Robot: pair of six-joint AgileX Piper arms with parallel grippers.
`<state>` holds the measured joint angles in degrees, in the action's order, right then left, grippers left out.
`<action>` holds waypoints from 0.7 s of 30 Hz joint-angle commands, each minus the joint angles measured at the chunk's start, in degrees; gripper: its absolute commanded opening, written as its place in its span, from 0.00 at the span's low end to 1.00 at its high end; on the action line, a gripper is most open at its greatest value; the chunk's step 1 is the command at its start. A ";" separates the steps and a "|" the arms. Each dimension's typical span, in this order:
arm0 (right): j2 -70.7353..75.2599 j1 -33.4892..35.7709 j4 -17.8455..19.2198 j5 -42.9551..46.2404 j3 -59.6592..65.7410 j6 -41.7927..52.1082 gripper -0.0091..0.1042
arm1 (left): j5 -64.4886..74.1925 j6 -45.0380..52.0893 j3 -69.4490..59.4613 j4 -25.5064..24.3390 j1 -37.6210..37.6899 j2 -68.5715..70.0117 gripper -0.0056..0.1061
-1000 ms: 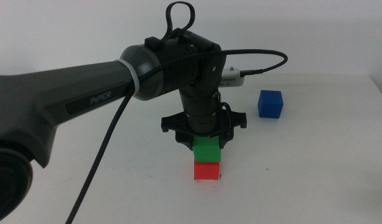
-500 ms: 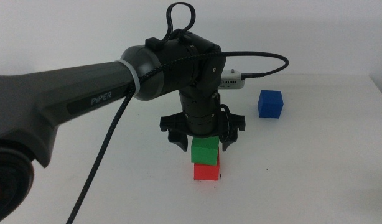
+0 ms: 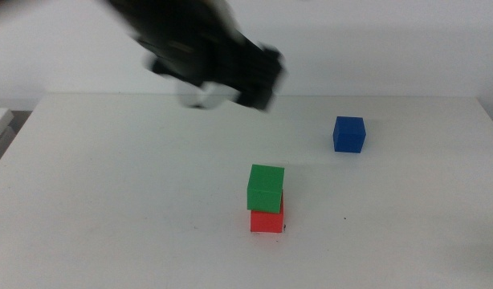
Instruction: Stack red cubes first, then green, then blue cubes in a specific spot.
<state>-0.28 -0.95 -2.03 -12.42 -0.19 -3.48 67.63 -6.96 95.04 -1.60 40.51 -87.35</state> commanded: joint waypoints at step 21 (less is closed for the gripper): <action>0.28 -0.19 -4.93 6.03 -0.06 -4.54 0.90 | -17.23 8.23 -25.06 10.08 -0.07 35.14 0.89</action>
<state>-0.28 -0.95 -5.79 -7.96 -0.19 -6.65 51.46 1.25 70.12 8.02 40.51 -52.42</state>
